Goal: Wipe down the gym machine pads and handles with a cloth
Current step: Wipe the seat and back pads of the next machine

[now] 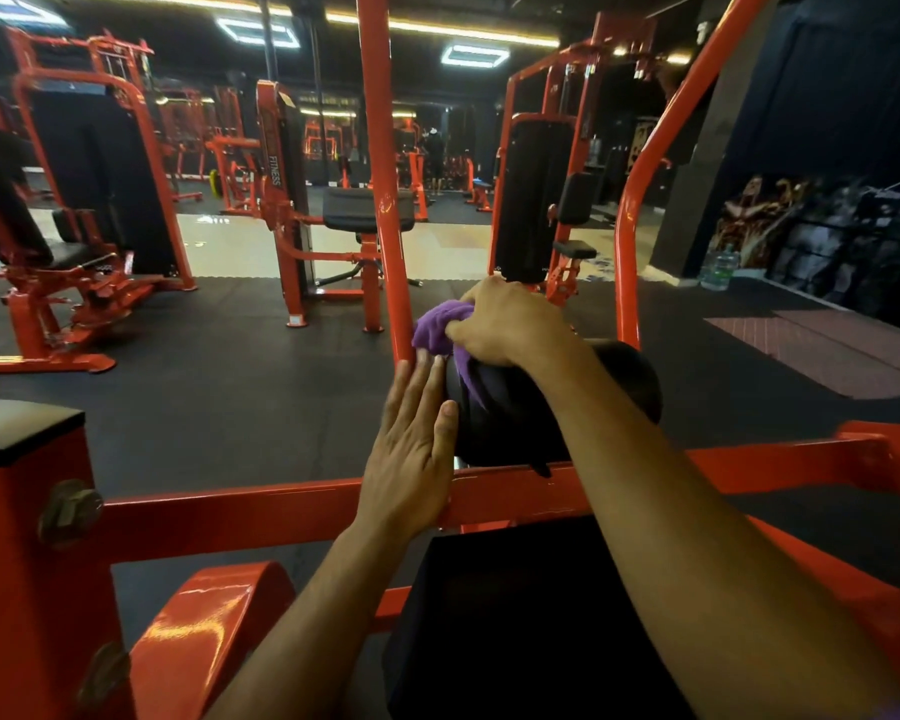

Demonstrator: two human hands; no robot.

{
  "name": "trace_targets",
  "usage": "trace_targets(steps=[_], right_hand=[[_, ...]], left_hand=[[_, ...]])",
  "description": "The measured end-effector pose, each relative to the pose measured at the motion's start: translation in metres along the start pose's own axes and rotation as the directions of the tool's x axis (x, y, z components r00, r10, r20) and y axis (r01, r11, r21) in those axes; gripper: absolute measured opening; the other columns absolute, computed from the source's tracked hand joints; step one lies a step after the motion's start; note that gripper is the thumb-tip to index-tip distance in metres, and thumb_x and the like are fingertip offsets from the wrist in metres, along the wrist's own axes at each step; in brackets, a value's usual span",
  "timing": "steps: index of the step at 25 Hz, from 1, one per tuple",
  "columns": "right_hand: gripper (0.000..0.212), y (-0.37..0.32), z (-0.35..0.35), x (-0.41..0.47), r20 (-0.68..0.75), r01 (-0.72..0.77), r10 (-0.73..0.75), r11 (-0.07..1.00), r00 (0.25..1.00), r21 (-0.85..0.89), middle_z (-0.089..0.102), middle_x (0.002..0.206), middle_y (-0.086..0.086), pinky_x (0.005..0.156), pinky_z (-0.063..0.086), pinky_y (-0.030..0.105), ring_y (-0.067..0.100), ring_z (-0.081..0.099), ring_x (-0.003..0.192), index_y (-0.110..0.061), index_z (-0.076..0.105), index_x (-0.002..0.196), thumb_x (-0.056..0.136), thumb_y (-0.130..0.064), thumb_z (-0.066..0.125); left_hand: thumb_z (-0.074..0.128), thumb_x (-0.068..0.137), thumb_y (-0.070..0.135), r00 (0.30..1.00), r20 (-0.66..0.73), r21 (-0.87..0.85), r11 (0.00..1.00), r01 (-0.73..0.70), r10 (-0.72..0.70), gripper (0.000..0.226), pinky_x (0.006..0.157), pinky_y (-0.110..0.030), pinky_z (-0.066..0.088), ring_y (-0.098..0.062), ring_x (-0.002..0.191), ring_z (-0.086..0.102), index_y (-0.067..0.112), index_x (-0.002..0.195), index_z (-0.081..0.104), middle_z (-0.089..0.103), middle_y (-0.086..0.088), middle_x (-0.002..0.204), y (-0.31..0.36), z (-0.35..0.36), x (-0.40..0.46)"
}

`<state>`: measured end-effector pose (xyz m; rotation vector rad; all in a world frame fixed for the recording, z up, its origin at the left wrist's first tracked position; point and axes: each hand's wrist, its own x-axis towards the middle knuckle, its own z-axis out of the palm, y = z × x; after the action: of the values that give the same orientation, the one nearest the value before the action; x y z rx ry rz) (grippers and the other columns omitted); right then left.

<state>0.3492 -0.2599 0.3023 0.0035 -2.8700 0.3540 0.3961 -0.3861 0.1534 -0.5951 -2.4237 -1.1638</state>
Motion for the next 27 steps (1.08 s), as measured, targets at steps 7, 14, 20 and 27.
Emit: trace_targets(steps=[7, 14, 20, 27], right_hand=[[0.056, 0.024, 0.087, -0.145, -0.548, 0.242, -0.235, 0.968, 0.803, -0.06, 0.031, 0.163, 0.01, 0.12, 0.03, 0.05, 0.036, 0.031, 0.148, -0.021, 0.043, 0.152, 0.098, -0.033, 0.05], [0.03, 0.005, 0.004, -0.011, -0.125, 0.079, -0.07, 0.994, 0.99, 0.075, 0.066, 0.104, 0.005, 0.085, 0.058, 0.039, 0.022, 0.065, 0.091, -0.019, 0.065, 0.117, 0.097, -0.039, 0.057], [0.042, 0.016, 0.051, -0.108, -0.459, 0.193, -0.174, 0.981, 0.871, -0.005, 0.052, 0.143, 0.006, 0.107, 0.046, 0.04, 0.028, 0.051, 0.128, -0.02, 0.057, 0.134, 0.094, -0.032, 0.06], [0.026, 0.002, 0.02, -0.041, -0.367, 0.151, -0.118, 0.986, 0.923, 0.063, 0.064, 0.116, 0.007, 0.089, 0.056, 0.039, 0.024, 0.064, 0.102, -0.016, 0.065, 0.117, 0.097, -0.031, 0.062]], left_hand=[[0.001, 0.099, 0.057, 0.997, 0.065, 0.22, 0.975, -0.045, 0.032, 0.064, 0.126, -0.053, -0.014, -0.012, 0.154, -0.026, 0.037, 0.16, -0.005, -0.026, 0.021, 0.16, -0.02, 0.005, 0.002], [-0.009, 0.096, 0.062, 0.998, 0.047, 0.081, 0.996, 0.027, -0.031, 0.072, 0.126, -0.046, -0.019, 0.005, 0.148, -0.031, 0.034, 0.162, -0.006, -0.021, 0.022, 0.165, 0.001, 0.0, 0.004], [-0.014, 0.094, 0.066, 0.999, 0.053, 0.146, 0.989, 0.0, -0.008, 0.072, 0.125, -0.052, -0.017, 0.002, 0.148, -0.032, 0.038, 0.161, -0.008, -0.026, 0.025, 0.163, -0.003, -0.002, 0.0], [-0.007, 0.098, 0.061, 0.992, 0.09, 0.104, 0.991, 0.081, -0.09, 0.07, 0.125, -0.052, -0.018, 0.006, 0.147, -0.032, 0.035, 0.163, -0.004, -0.021, 0.026, 0.162, -0.001, -0.002, 0.003]])
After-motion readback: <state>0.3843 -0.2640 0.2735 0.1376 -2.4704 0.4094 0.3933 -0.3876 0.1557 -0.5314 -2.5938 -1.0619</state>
